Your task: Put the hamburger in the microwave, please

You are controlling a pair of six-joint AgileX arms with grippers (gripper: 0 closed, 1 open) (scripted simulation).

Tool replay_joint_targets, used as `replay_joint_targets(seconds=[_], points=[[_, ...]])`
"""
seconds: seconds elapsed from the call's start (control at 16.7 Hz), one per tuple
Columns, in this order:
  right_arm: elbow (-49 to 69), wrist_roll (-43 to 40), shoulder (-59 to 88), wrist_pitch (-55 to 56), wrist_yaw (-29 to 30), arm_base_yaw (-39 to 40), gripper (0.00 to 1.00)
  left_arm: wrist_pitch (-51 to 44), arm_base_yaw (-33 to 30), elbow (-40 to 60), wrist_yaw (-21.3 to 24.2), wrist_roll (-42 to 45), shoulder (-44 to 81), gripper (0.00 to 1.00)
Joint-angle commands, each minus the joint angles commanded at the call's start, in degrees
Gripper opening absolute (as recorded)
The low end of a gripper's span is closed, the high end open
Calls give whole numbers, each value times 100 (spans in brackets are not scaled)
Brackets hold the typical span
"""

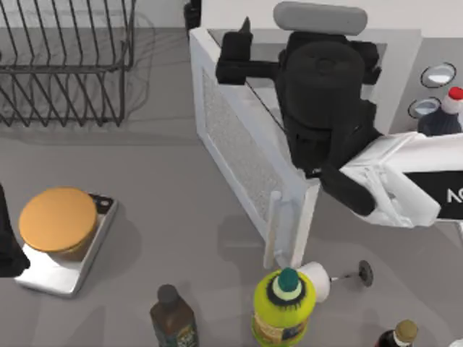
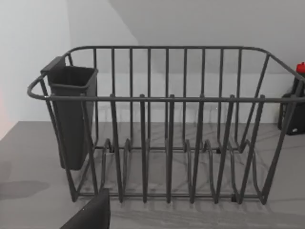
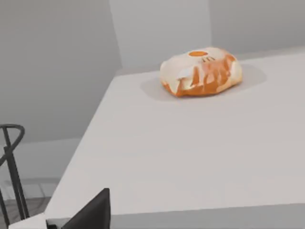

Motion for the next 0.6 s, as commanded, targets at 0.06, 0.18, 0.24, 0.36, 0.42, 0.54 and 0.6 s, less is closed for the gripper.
replay_joint_targets(seconds=[0.06, 0.18, 0.24, 0.36, 0.42, 0.54, 0.6], points=[[-15, 0, -12, 9, 7, 6, 100, 0, 0, 0, 0, 0, 0, 100], [-15, 0, -12, 9, 7, 6, 100, 0, 0, 0, 0, 0, 0, 100], [14, -1, 7, -6, -9, -24, 100, 0, 0, 0, 0, 0, 0, 100], [82, -2, -35, -95, -9, -27, 100, 0, 0, 0, 0, 0, 0, 100], [176, -4, -90, -226, -11, -27, 100, 0, 0, 0, 0, 0, 0, 100], [453, -3, -247, -672, -21, -24, 100, 0, 0, 0, 0, 0, 0, 100], [619, 0, -340, -975, -25, -23, 100, 0, 0, 0, 0, 0, 0, 100]])
